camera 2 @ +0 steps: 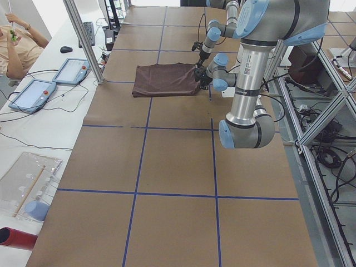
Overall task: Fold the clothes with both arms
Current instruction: 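Lower both grippers and grasp the near corners of the shirt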
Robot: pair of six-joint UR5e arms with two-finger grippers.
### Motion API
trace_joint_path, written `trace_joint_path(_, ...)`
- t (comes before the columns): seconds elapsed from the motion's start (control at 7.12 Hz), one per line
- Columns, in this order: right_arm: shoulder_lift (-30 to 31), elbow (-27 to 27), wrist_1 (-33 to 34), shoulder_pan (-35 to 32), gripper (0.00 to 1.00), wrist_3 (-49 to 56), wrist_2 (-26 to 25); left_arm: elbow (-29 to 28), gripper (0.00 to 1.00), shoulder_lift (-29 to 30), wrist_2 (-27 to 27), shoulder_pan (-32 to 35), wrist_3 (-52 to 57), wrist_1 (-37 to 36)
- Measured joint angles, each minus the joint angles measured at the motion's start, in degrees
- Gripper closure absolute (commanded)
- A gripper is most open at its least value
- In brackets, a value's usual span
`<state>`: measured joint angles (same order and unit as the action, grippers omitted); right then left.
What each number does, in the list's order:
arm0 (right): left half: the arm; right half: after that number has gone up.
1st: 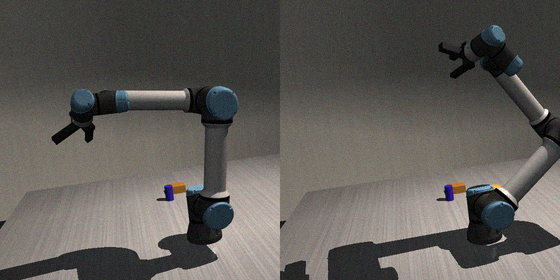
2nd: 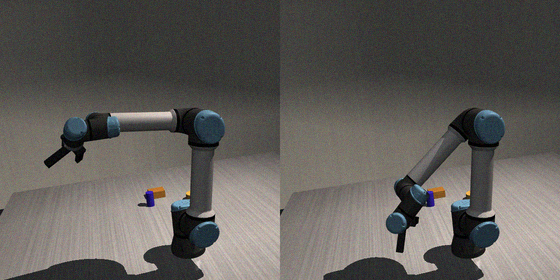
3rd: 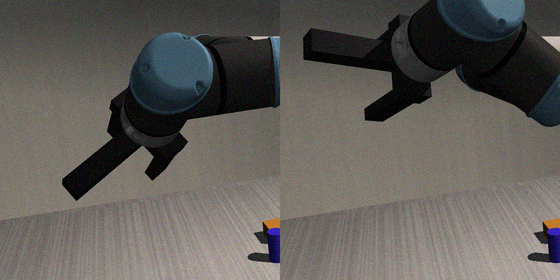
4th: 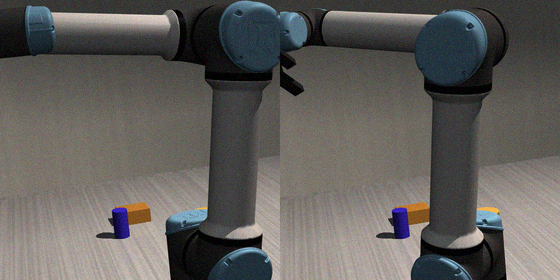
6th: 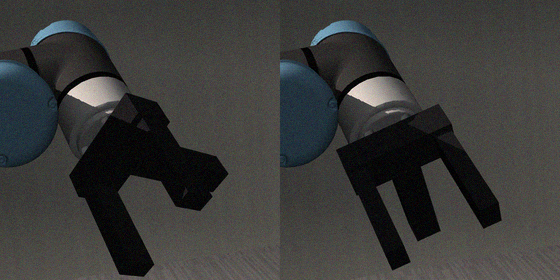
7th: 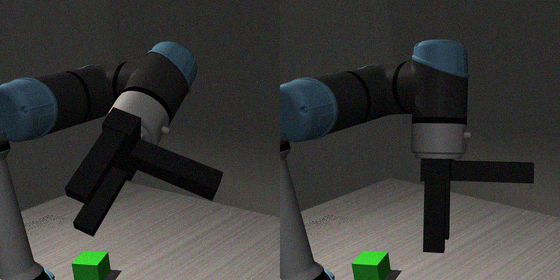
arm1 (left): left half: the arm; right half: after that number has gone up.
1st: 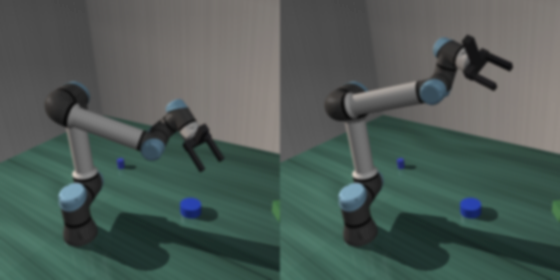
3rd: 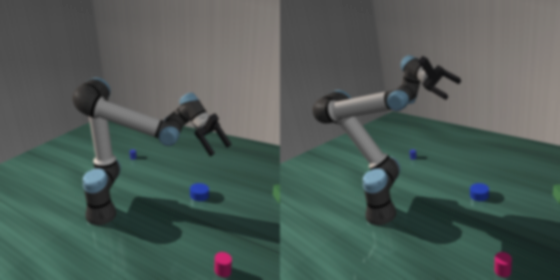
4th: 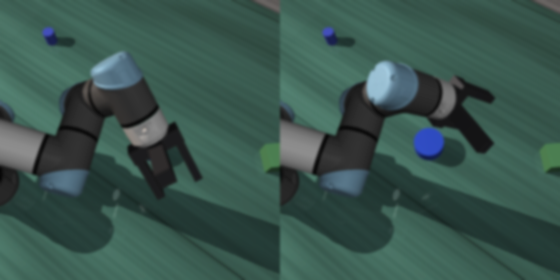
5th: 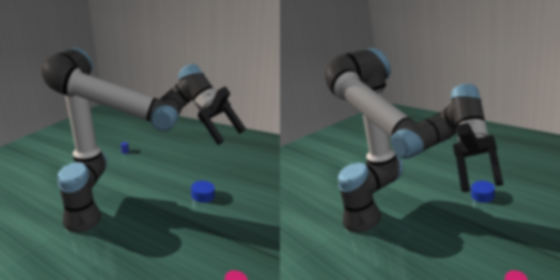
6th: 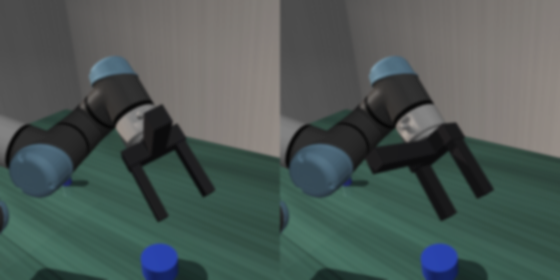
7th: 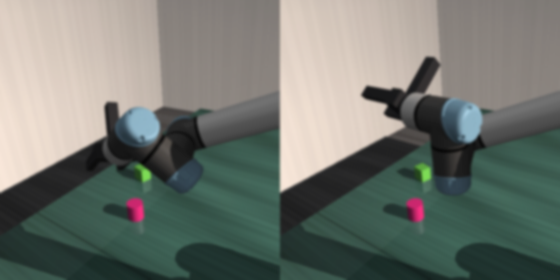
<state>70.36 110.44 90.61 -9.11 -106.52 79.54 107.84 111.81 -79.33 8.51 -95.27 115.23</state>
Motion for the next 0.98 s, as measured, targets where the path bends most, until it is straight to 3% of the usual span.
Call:
trace_joint_path(0.14,-0.19,-0.11,-0.03,0.05,0.89,-0.02,-0.02,0.03,1.0,0.0,0.0,0.0,0.0,0.0)
trace_joint_path(0.28,-0.36,-0.23,-0.01,0.06,1.0,-0.06,-0.02,0.02,1.0,-0.01,0.01,0.01,-0.02,0.0)
trace_joint_path(0.98,-2.59,-0.53,0.0,-0.59,1.0,-1.54,-0.09,0.24,1.0,0.07,-0.14,0.07,0.11,-0.05)
